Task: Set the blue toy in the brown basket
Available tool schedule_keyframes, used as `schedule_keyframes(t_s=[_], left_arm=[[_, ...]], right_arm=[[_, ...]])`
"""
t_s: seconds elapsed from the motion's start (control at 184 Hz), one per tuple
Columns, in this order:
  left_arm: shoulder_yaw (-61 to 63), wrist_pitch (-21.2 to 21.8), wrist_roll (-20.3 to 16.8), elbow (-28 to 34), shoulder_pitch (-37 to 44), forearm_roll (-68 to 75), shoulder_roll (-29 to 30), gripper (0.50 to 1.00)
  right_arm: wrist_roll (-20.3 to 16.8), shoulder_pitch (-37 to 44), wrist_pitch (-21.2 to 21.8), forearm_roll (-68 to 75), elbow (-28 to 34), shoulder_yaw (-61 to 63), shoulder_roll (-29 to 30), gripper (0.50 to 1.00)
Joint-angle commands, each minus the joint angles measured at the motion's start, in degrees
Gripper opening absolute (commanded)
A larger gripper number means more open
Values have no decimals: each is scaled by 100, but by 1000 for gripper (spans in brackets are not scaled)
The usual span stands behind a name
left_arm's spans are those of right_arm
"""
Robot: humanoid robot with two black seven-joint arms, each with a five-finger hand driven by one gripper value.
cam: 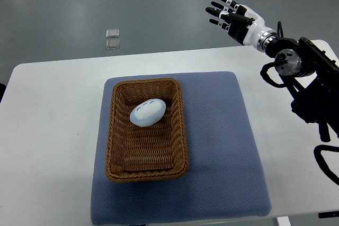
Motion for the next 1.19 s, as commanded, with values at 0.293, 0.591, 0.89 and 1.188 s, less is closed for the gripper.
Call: schedule_keyframes(t_s=[0.293, 0.591, 0.89, 1.188], left_arm=[[0, 0, 4, 0, 1, 2, 0, 1000], [0, 0, -5, 0, 1, 2, 0, 1000], [0, 0, -5, 0, 1, 2, 0, 1000], [0, 0, -5, 0, 1, 2, 0, 1000]], right_arm=[[777, -295, 147, 610, -522, 204, 218, 903], [1542, -409, -398, 627, -829, 239, 437, 903], [1577, -532, -679, 627, -838, 187, 552, 903], [1577, -541, -635, 636, -829, 196, 569, 905]])
